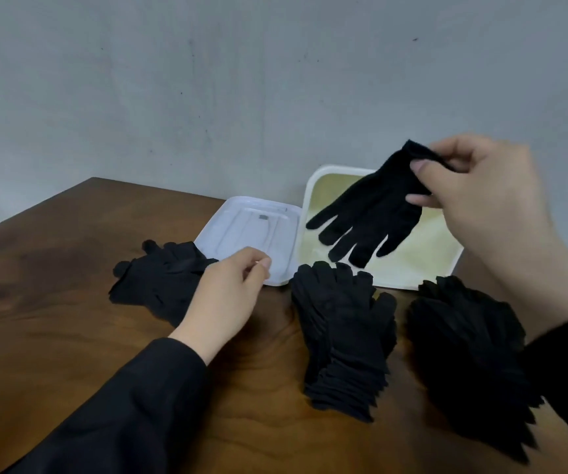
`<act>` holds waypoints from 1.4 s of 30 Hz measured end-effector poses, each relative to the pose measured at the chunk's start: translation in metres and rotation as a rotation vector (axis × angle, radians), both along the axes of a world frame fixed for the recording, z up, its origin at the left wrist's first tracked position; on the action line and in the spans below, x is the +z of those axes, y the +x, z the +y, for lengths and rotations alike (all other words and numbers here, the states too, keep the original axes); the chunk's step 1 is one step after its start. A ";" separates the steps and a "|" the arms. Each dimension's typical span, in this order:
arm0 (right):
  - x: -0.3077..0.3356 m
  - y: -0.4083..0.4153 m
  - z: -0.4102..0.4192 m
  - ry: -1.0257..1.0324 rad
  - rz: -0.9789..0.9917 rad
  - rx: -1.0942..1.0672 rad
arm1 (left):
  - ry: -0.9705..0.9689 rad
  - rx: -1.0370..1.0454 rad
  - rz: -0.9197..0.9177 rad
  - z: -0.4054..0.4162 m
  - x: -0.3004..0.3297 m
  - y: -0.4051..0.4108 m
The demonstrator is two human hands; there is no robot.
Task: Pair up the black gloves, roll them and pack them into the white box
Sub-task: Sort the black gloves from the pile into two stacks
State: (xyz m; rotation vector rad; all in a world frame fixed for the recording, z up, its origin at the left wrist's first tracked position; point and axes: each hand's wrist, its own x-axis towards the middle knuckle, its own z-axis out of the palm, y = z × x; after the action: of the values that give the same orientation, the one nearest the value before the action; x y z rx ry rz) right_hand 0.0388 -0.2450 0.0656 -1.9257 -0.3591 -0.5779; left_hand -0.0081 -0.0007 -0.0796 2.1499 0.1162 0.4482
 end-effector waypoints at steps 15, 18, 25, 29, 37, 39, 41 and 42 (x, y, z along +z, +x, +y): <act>-0.152 -0.095 -0.006 -0.633 -0.116 0.104 | 0.190 -0.399 -0.048 -0.018 0.002 -0.013; -0.145 -0.090 -0.011 -0.733 -0.131 0.166 | 0.361 -0.579 0.024 -0.021 -0.007 -0.011; -0.136 -0.070 -0.012 -0.397 0.061 0.268 | 0.345 -0.536 0.055 -0.017 -0.004 -0.012; -0.163 -0.072 -0.003 -0.430 0.091 0.337 | 0.369 -0.226 0.040 0.011 0.003 -0.005; -0.168 -0.072 -0.004 -0.376 0.112 0.337 | 0.455 0.557 0.312 0.126 0.001 -0.007; -0.166 -0.071 -0.005 -0.352 0.133 0.345 | 0.461 0.600 0.409 0.133 0.001 -0.011; -0.164 -0.072 -0.006 -0.346 0.151 0.354 | 0.440 0.573 0.488 0.135 -0.002 -0.013; -0.163 -0.072 -0.006 -0.348 0.159 0.357 | 0.430 0.557 0.513 0.135 -0.002 -0.013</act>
State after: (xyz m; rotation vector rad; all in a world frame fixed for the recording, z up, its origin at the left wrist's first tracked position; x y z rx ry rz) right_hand -0.0329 -0.2514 -0.0977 -2.1524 -0.7195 -0.1302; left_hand -0.0213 0.1347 -0.0819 2.6054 1.0031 0.2286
